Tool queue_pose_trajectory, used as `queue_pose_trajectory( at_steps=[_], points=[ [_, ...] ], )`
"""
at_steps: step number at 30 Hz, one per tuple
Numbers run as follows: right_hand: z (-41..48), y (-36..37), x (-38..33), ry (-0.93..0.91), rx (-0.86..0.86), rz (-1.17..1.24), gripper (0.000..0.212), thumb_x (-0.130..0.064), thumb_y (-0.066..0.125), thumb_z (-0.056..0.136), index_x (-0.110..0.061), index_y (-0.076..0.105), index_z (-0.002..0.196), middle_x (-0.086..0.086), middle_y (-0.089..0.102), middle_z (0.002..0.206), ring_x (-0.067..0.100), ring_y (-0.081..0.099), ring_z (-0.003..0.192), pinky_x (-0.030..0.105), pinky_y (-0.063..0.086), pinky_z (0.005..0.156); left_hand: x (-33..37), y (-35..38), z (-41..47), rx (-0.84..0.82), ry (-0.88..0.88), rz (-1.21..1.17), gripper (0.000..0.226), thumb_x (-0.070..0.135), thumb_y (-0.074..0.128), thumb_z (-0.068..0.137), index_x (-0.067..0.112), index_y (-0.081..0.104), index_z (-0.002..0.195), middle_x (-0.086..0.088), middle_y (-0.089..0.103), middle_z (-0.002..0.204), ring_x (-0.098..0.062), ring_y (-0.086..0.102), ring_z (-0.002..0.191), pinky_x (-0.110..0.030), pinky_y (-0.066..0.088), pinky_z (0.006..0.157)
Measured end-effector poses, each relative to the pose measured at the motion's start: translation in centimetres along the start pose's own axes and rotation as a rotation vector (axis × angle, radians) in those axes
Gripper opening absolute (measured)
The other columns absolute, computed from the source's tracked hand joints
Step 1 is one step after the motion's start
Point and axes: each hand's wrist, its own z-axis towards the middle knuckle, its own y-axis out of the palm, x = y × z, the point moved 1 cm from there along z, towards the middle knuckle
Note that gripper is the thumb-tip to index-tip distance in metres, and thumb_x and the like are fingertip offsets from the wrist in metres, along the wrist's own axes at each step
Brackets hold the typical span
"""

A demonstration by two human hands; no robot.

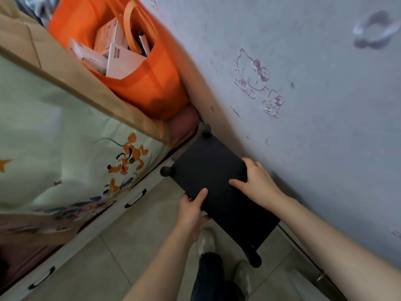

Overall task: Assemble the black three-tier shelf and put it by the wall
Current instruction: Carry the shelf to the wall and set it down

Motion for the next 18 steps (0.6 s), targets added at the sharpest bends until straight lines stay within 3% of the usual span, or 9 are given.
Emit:
queue_pose_trajectory(
  at_steps=[13, 18],
  points=[
    [2.3, 0.7, -1.6, -0.011, 0.118, 0.148, 0.07, -0.038, 0.072, 0.087, -0.019, 0.037, 0.145, 0.008, 0.049, 0.136, 0.027, 0.046, 0.128, 0.043, 0.042, 0.106, 4.0, -1.3, 3.4, -0.057, 0.047, 0.085, 0.036, 0.022, 0.066, 0.098, 0.018, 0.056, 0.132, 0.001, 0.071, 0.122, -0.021, 0.071, 0.107, -0.04, 0.062, 0.068],
    [3.2, 0.6, -2.0, -0.074, 0.208, 0.197, 0.068, -0.035, 0.077, 0.082, -0.02, 0.043, 0.14, 0.004, 0.054, 0.134, 0.022, 0.049, 0.124, 0.028, 0.039, 0.098, 5.2, -1.2, 4.1, -0.062, 0.067, 0.06, 0.038, 0.02, 0.064, 0.098, 0.018, 0.053, 0.135, 0.0, 0.067, 0.127, -0.021, 0.068, 0.111, -0.045, 0.062, 0.073]
  ],
)
